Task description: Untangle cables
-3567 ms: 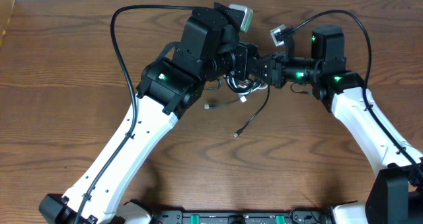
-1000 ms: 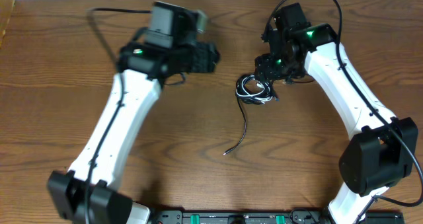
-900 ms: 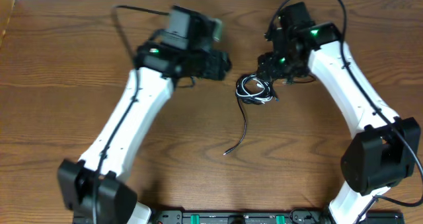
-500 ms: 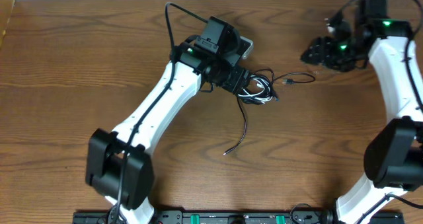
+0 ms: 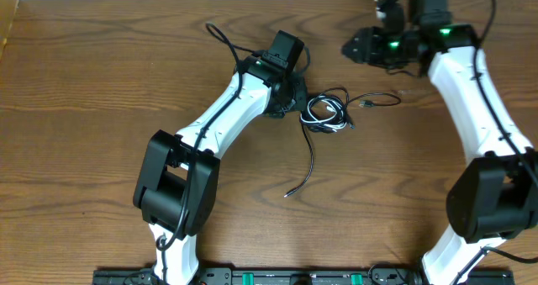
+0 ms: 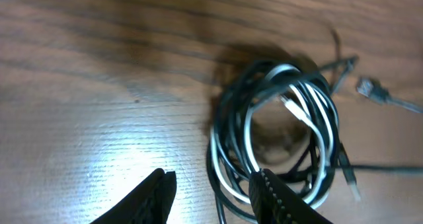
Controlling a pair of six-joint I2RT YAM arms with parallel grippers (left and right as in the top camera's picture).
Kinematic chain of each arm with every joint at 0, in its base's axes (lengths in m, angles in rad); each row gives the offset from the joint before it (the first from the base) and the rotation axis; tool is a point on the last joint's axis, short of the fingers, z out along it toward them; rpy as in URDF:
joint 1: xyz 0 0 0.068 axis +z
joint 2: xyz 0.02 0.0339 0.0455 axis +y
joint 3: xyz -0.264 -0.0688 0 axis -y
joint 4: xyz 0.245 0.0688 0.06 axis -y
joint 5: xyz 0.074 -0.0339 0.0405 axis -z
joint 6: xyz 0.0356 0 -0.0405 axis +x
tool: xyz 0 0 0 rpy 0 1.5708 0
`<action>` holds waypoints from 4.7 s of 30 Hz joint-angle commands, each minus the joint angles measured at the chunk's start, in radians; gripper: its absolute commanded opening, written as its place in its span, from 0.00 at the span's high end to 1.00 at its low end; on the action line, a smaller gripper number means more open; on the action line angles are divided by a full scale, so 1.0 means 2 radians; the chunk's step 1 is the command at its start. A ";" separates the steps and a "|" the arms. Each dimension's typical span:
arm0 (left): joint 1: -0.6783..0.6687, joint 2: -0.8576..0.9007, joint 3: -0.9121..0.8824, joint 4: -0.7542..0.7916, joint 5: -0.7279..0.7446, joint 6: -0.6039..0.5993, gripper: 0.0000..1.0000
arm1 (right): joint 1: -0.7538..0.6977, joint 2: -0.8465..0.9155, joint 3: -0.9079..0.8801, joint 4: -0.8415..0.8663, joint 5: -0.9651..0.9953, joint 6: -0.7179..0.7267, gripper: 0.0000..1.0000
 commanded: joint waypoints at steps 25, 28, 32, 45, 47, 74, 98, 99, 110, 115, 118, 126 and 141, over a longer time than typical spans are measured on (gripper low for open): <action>0.067 -0.002 -0.003 -0.041 -0.031 -0.062 0.58 | 0.068 0.150 0.005 -0.003 0.029 0.157 0.55; 0.067 -0.002 -0.003 -0.041 -0.031 -0.062 0.58 | 0.070 0.160 0.004 0.001 0.035 0.158 0.55; 0.067 -0.002 -0.003 -0.041 -0.031 -0.058 0.58 | 0.071 0.175 0.004 0.006 0.045 0.160 0.60; 0.067 -0.002 -0.003 -0.041 -0.019 -0.018 0.58 | 0.070 0.165 0.007 0.040 0.041 0.093 0.99; 0.067 -0.003 -0.002 -0.033 0.015 0.030 0.58 | 0.070 0.146 0.007 0.038 0.026 0.056 0.99; 0.068 -0.053 -0.002 0.016 0.180 0.147 0.37 | -0.003 -0.105 0.007 -0.001 -0.238 -0.019 0.99; 0.068 -0.053 -0.002 0.055 0.272 0.222 0.34 | -0.043 -0.169 0.007 -0.031 -0.260 -0.022 0.99; 0.068 -0.053 -0.002 0.055 0.280 0.233 0.34 | -0.043 -0.169 0.007 -0.034 -0.256 -0.024 0.99; 0.111 -0.059 -0.002 0.042 0.314 0.275 0.33 | -0.043 -0.169 0.006 -0.114 -0.083 -0.041 0.95; 0.126 -0.077 -0.002 -0.010 0.241 0.289 0.33 | -0.043 -0.162 0.004 -0.159 0.045 -0.041 0.78; 0.118 -0.090 -0.002 -0.049 0.184 0.305 0.33 | -0.043 -0.151 0.000 -0.171 0.065 -0.042 0.67; 0.094 -0.091 -0.002 -0.110 0.133 0.337 0.33 | -0.043 -0.124 -0.011 -0.179 0.066 -0.043 0.53; 0.091 -0.088 -0.003 -0.138 0.088 0.336 0.32 | -0.043 -0.121 -0.014 -0.183 0.074 -0.053 0.37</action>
